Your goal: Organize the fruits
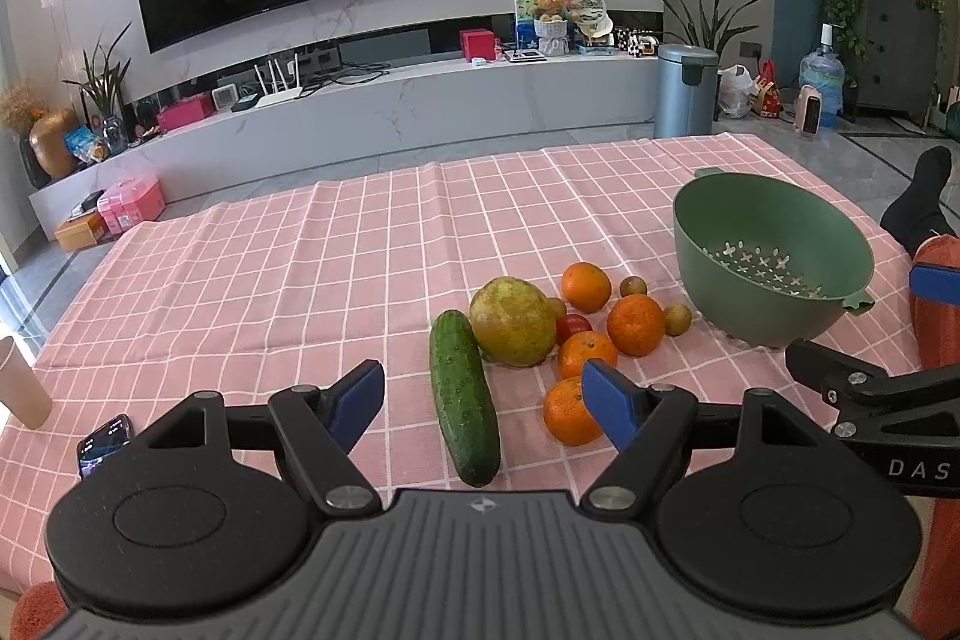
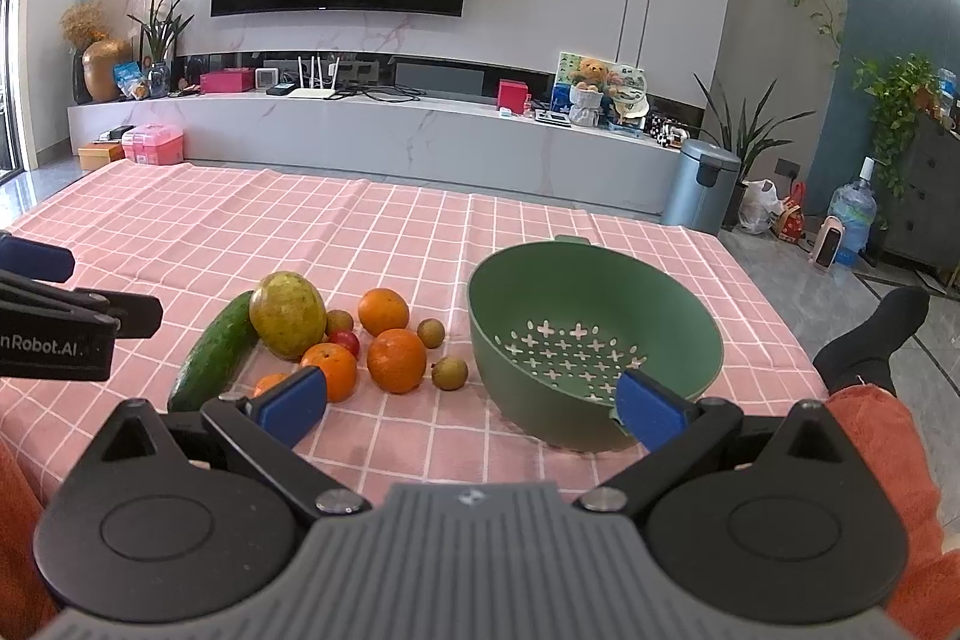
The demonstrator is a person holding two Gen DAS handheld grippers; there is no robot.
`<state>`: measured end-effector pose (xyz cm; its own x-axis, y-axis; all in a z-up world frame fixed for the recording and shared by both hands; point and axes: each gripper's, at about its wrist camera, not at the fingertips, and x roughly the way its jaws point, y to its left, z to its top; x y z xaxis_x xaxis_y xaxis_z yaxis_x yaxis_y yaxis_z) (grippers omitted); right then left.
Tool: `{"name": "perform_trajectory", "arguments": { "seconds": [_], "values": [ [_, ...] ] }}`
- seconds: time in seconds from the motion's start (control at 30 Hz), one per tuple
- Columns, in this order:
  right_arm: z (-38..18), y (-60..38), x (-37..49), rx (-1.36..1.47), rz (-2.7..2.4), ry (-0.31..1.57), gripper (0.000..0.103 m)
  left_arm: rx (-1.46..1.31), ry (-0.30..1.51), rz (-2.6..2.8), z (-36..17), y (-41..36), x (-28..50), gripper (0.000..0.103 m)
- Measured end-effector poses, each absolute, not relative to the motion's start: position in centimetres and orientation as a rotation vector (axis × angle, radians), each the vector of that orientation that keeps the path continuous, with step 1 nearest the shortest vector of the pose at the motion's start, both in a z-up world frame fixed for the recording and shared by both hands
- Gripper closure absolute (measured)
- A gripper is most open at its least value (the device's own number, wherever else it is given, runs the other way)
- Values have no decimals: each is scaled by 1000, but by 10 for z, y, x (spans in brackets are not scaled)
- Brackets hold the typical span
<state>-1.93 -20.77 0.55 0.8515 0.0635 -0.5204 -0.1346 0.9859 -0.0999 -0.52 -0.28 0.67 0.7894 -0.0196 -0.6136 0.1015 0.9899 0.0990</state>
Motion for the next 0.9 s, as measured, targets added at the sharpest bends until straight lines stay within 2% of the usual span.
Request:
{"name": "perform_trajectory", "arguments": {
  "seconds": [0.9],
  "values": [
    [5,-208,-16,-137,95,559,4,129,681,-54,6,3,-6,15]
  ]
}}
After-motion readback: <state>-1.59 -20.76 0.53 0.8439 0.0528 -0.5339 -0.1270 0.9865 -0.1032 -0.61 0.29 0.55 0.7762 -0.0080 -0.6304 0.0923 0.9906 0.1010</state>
